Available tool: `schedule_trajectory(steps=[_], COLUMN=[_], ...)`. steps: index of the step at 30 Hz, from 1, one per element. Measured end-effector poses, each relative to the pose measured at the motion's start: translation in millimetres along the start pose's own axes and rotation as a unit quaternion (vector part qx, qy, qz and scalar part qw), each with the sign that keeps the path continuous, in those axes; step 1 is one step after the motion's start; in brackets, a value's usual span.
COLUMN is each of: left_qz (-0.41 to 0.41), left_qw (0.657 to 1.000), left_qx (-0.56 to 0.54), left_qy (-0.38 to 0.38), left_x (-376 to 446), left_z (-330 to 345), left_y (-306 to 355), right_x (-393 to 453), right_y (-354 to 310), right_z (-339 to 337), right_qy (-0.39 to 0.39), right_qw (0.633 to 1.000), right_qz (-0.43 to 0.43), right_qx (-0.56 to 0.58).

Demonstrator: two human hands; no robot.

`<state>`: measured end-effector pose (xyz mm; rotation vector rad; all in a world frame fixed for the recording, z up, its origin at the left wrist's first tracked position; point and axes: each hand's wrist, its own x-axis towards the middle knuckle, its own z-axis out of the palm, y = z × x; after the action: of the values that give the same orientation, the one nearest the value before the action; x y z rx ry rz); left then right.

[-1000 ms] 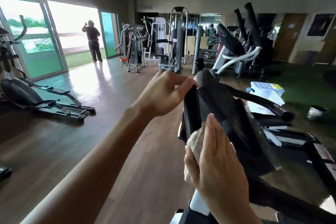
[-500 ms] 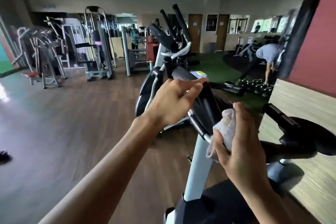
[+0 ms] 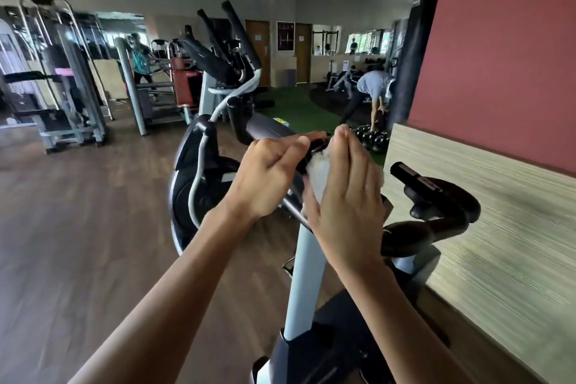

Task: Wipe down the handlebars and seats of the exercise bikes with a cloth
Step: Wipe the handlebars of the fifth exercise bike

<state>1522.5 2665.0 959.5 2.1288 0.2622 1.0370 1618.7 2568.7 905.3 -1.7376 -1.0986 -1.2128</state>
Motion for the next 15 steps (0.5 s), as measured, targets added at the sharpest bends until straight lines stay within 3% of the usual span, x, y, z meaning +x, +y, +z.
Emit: schedule_trajectory(steps=[7,15], left_qz=[0.030,0.057], left_qw=[0.993,0.968], left_qx=[-0.038,-0.123], left_qy=[-0.110,-0.210], left_x=[18,42], left_z=[-19,-37], left_y=[-30,-35], right_x=[-48,1], right_y=[16,-41], right_z=[-12,32], right_qy=[-0.010,0.128], right_qw=[0.998,0.965], right_qz=[0.057,0.047], right_qx=[-0.030,-0.225])
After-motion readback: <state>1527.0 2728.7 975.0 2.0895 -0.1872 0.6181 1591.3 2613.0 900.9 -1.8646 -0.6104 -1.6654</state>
